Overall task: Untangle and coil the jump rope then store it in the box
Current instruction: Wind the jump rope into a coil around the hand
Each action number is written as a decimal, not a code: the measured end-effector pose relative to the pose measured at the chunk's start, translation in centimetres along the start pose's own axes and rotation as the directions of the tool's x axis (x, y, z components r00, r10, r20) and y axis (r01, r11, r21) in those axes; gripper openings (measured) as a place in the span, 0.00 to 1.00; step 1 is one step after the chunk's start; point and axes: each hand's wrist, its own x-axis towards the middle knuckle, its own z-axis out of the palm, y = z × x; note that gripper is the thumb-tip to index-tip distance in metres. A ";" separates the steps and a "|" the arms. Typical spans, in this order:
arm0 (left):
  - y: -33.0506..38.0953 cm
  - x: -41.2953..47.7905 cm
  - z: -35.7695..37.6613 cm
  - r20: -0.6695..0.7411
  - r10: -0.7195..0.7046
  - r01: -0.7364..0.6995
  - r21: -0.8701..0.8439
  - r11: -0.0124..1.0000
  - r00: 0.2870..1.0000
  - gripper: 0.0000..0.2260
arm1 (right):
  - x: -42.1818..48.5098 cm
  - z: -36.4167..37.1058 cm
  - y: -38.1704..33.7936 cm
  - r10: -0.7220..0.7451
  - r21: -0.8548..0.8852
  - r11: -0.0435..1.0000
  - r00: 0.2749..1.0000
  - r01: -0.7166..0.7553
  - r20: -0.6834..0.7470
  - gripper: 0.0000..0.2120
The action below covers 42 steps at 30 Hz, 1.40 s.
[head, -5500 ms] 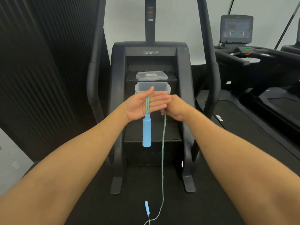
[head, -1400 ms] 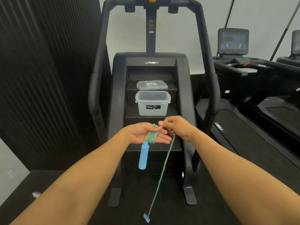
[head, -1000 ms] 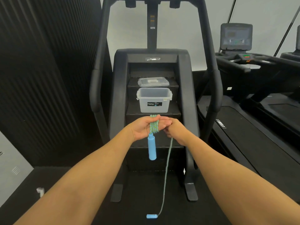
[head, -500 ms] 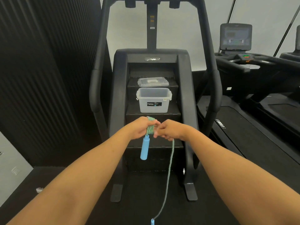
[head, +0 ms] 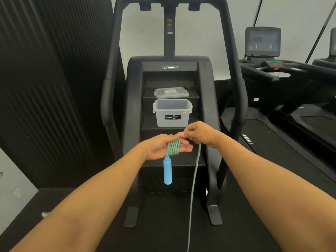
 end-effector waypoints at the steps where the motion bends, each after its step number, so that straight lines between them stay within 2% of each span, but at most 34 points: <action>1: 0.0 -0.1 0.0 0.021 0.014 -0.014 0.002 1.000 1.000 0.16 | 0.0 0.0 0.2 -0.010 0.010 1.000 1.000 0.010 -0.018 0.16; 3: 0.1 -0.1 0.0 0.028 0.044 -0.044 -0.002 0.999 0.999 0.13 | 0.0 -0.1 0.4 -0.014 0.051 0.999 0.999 0.016 -0.047 0.15; 8: 0.2 0.1 0.5 -0.073 0.123 -0.129 -0.072 0.989 0.990 0.11 | -0.1 0.5 1.3 -0.006 0.194 0.981 0.998 0.020 -0.070 0.15; 12: -0.2 0.6 0.5 -0.129 0.198 -0.212 -0.101 0.972 0.972 0.12 | -0.3 2.0 2.3 0.017 0.165 0.986 0.994 0.000 -0.103 0.12; 18: 0.3 1.9 0.1 -0.243 0.251 -0.289 -0.134 0.948 0.937 0.14 | -0.6 4.1 2.5 0.078 0.088 0.993 0.997 -0.079 0.009 0.11; 20: 0.3 1.9 -0.3 -0.297 0.241 -0.275 -0.077 0.958 0.924 0.15 | -0.5 3.8 1.9 0.082 -0.014 0.997 0.994 -0.082 0.075 0.11; 22: 0.3 1.7 -0.6 -0.333 0.223 -0.218 0.053 0.975 0.916 0.15 | -0.6 3.2 1.1 0.079 -0.161 0.986 0.984 -0.052 0.162 0.11; 24: 0.3 1.5 -0.7 -0.319 0.176 -0.126 0.170 0.977 0.931 0.14 | -0.8 2.5 0.2 0.064 -0.283 0.959 0.976 -0.003 0.207 0.12; 26: 0.4 1.4 -0.7 -0.279 0.107 -0.045 0.219 0.975 0.954 0.16 | -1.0 1.7 -0.6 0.054 -0.333 0.943 0.975 0.022 0.216 0.12; 31: 0.6 1.4 0.0 -0.149 -0.031 0.061 0.200 0.978 0.988 0.17 | -1.3 0.0 -1.2 0.091 -0.336 0.942 0.959 0.004 0.268 0.16; 34: 0.9 0.8 0.6 -0.104 -0.050 0.074 0.236 0.969 0.993 0.18 | -1.2 -0.9 -1.1 0.105 -0.348 0.937 0.967 -0.018 0.233 0.19; 38: 0.8 0.3 0.8 -0.079 -0.060 0.075 0.198 0.977 0.995 0.15 | -1.3 -1.9 -0.3 0.092 -0.241 0.970 0.977 -0.044 0.191 0.16; 42: 1.0 0.6 0.9 -0.090 -0.063 0.087 0.285 0.955 0.994 0.14 | -1.3 -1.4 0.4 0.060 -0.162 0.986 0.988 -0.036 0.144 0.20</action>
